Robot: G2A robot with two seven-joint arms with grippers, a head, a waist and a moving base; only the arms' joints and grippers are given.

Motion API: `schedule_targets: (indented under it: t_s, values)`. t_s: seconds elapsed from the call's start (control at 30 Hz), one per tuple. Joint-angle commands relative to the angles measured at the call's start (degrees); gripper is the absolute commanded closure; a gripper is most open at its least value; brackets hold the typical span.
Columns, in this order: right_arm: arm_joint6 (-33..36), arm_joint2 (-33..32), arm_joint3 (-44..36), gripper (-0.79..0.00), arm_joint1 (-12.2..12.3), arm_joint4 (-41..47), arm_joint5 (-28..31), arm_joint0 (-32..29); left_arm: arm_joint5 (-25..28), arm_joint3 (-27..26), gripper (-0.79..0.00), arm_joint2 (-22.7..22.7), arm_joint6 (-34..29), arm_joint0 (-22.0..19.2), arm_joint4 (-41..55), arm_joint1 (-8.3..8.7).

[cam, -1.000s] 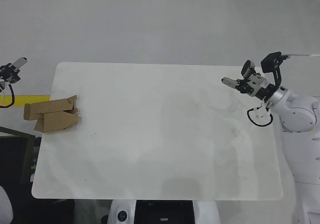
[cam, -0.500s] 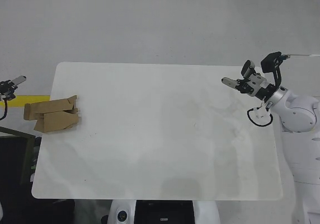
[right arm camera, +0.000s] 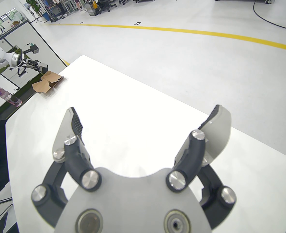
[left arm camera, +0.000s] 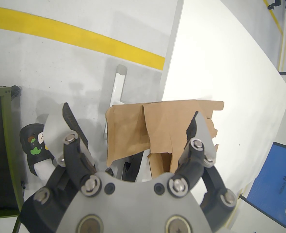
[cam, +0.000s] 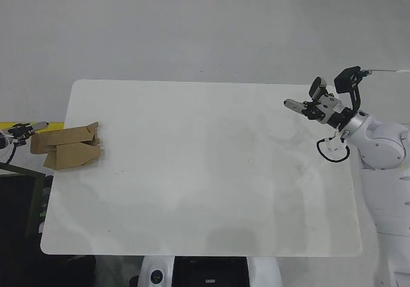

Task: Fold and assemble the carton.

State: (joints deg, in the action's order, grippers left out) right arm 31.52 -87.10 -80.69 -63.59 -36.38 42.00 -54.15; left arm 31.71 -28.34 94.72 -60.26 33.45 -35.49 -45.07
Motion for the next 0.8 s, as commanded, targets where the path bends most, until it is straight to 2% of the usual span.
schedule_targets:
  t_s: [0.0,0.23,0.27,0.3,0.4,0.47,0.53,0.6,0.7,0.77]
  values:
    - [0.0,0.0,0.0,-0.785,0.0,0.0,0.0,0.0,-0.16,0.65,-0.785,-0.49,-0.12,-0.34,0.01,0.03]
    - [0.0,0.0,0.0,-0.785,0.0,0.0,0.0,0.0,1.42,2.56,-0.785,-2.65,-2.97,-1.2,0.81,-0.12]
    - [0.0,0.0,0.0,-0.785,0.0,0.0,0.0,0.0,1.35,2.76,-0.646,-2.88,-3.08,-1.36,0.9,-0.12]
    - [0.0,0.0,0.0,-0.785,0.0,0.0,0.0,0.0,1.31,2.91,-0.576,-3.15,-3.18,-1.48,0.84,-0.11]
    - [0.0,0.0,0.0,-0.785,0.0,0.0,0.0,0.0,1.14,3.3,-0.727,-3.8,-2.96,-1.81,0.75,-0.05]
    - [0.0,0.0,0.0,-0.785,0.0,0.0,0.0,0.0,1.16,3.56,-0.739,-4.17,-2.82,-1.98,0.86,-0.01]
    - [0.0,0.0,0.0,-0.785,0.0,0.0,0.0,0.0,1.1,3.81,-0.606,-4.49,-2.75,-2.17,1.06,0.02]
    - [0.0,0.0,0.0,-0.785,0.0,0.0,0.0,0.0,1.2,4.04,-0.391,-4.82,-2.84,-2.32,1.3,0.06]
    - [0.0,0.0,0.0,-0.785,0.0,0.0,0.0,0.0,0.99,4.14,-0.369,-5.43,-2.59,-2.51,1.0,0.15]
    - [0.0,0.0,0.0,-0.785,0.0,0.0,0.0,0.0,1.05,4.31,-0.317,-5.73,-2.51,-2.6,1.21,0.19]
